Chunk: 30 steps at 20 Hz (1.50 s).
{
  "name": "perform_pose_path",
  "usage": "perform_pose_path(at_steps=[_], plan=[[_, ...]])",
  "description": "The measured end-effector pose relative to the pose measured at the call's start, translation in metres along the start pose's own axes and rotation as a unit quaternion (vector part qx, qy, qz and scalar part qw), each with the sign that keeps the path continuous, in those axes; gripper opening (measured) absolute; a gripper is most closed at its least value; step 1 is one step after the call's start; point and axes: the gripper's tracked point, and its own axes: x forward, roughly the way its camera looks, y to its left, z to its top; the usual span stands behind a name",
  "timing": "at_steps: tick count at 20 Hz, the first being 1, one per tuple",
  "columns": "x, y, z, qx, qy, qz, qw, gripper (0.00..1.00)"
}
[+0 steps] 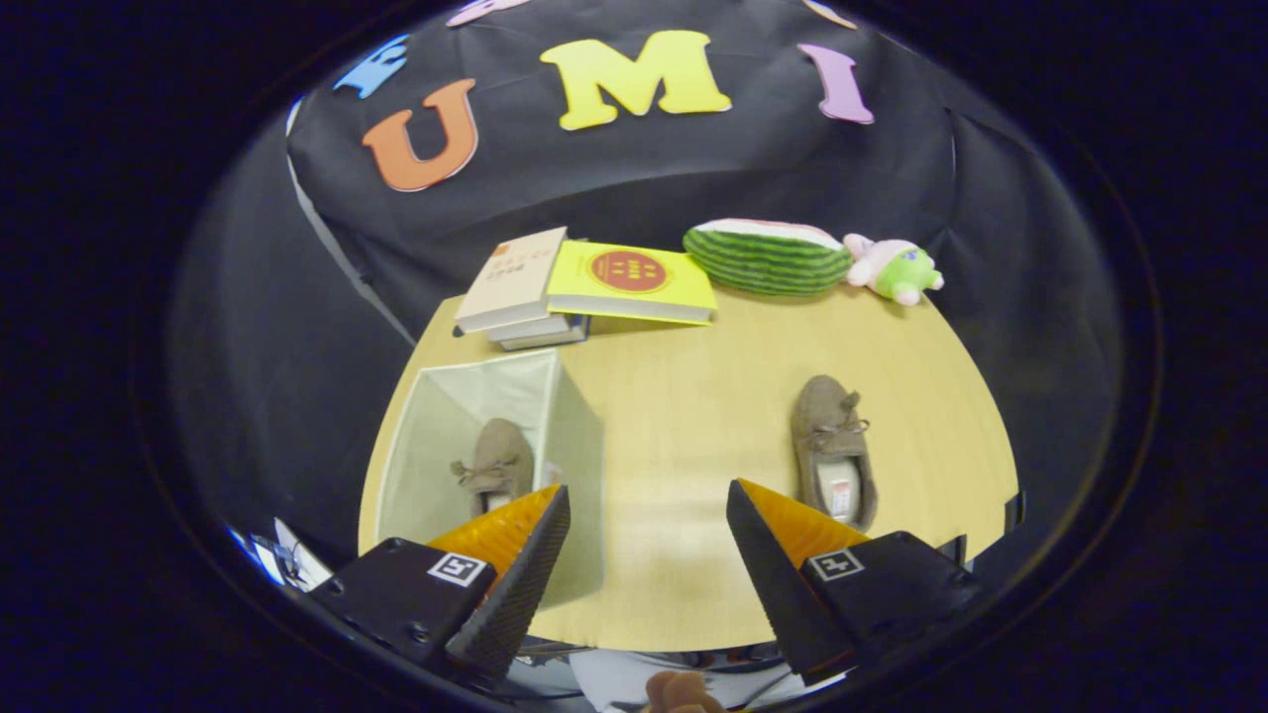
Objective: Open the storage box then place both shoes into the box .Put the left shoe in first, then the right shoe, with the right side of both shoes facing outward in a uniform manner.
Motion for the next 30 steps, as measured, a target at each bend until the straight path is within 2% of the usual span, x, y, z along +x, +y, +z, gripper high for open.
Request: perform_pose_path(at_steps=[3,11,15,16,18,19,21,22,23,25,27,30], plan=[[0.015,-0.063,0.005,0.003,0.0,-0.055,0.998,1.0],[0.084,-0.179,-0.027,-0.023,0.082,-0.142,0.986,1.0],[0.113,-0.206,-0.051,-0.032,0.128,-0.164,0.978,1.0],[0.118,-0.209,-0.053,-0.026,0.134,-0.17,0.976,0.97],[0.131,-0.212,-0.055,-0.008,0.141,-0.169,0.976,0.86],[0.137,-0.208,-0.064,0.004,0.15,-0.157,0.976,0.59],[0.143,-0.204,-0.065,0.023,0.143,-0.147,0.978,0.3],[0.14,-0.206,-0.064,0.025,0.145,-0.155,0.977,0.27],[0.136,-0.205,-0.064,0.034,0.14,-0.152,0.978,0.1],[0.134,-0.201,-0.062,0.066,0.132,-0.137,0.98,0.06],[0.127,-0.191,-0.065,0.115,0.142,-0.103,0.978,0.07],[0.106,-0.164,-0.07,0.201,0.167,-0.037,0.965,0.06]])
